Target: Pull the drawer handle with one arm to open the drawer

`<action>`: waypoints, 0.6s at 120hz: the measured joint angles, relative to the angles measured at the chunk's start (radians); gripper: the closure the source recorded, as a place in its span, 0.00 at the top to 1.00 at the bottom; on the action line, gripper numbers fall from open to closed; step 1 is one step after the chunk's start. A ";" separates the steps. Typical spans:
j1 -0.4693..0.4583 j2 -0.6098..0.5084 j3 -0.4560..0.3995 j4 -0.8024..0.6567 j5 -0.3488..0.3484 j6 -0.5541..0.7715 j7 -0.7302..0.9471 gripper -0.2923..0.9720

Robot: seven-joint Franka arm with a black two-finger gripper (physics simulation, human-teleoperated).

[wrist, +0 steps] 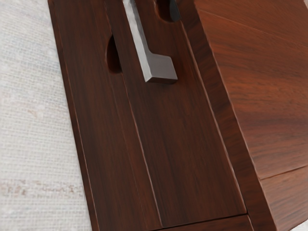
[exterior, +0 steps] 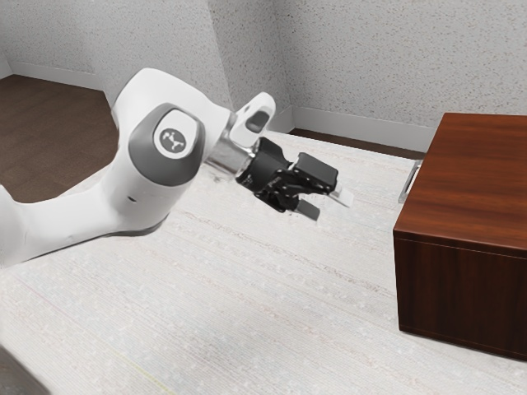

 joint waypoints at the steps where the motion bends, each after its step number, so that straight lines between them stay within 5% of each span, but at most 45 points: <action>1: 0.000 0.002 0.000 0.003 0.001 0.000 0.000 0.77; 72: -0.026 0.075 -0.001 0.041 0.014 0.024 -0.068 0.77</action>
